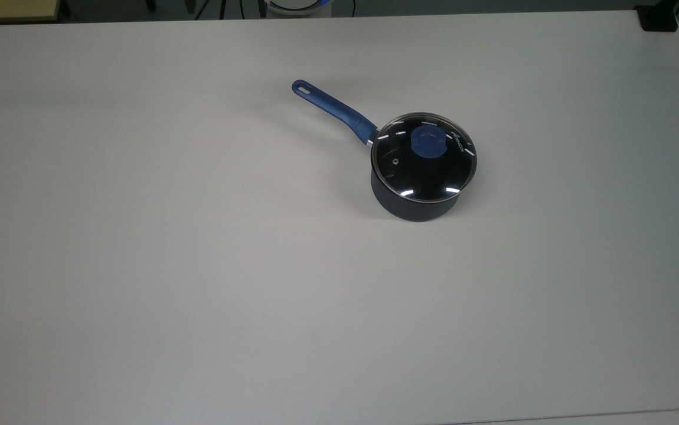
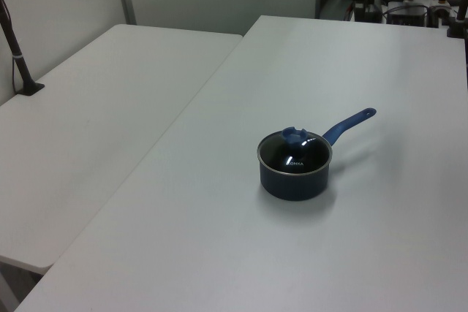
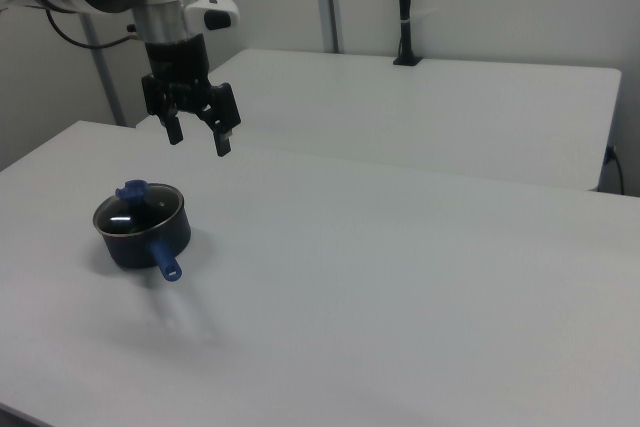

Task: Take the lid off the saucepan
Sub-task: 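Move the gripper over the saucepan's glass lid knob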

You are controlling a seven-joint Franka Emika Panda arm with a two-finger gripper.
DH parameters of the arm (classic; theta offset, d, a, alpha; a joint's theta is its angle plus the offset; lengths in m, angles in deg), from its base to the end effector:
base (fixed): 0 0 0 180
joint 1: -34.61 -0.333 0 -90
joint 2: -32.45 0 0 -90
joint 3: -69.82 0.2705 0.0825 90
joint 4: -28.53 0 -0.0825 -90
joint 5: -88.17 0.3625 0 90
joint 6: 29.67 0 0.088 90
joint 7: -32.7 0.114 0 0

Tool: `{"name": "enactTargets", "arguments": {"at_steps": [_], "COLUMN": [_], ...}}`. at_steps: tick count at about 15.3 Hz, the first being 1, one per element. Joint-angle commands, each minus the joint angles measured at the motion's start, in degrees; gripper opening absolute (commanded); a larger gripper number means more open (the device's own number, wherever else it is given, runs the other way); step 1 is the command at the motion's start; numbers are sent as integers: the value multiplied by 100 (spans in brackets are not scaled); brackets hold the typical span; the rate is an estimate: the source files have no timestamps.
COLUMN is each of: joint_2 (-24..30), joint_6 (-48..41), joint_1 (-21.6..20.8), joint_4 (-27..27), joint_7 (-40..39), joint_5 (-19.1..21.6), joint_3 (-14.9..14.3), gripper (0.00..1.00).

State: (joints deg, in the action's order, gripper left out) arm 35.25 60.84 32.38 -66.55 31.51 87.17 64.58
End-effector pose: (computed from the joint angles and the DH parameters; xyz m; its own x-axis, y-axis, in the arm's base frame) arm 0.5183 -0.0302 0.5585 0.9990 -0.0313 -0.0314 -0.0310 -0.9994 0.0123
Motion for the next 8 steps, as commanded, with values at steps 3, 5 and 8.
{"name": "enactTargets", "arguments": {"at_steps": [3, 5, 8], "joint_2": [27, 1, -43], "joint_6": [-253, -218, -201], "joint_1": [65, 48, 13], "joint_4": [16, 16, 7], "joint_7": [-109, -101, -110], "joint_5": [3, 21, 30], "joint_3": [50, 50, 58], "gripper": [100, 100, 100]}}
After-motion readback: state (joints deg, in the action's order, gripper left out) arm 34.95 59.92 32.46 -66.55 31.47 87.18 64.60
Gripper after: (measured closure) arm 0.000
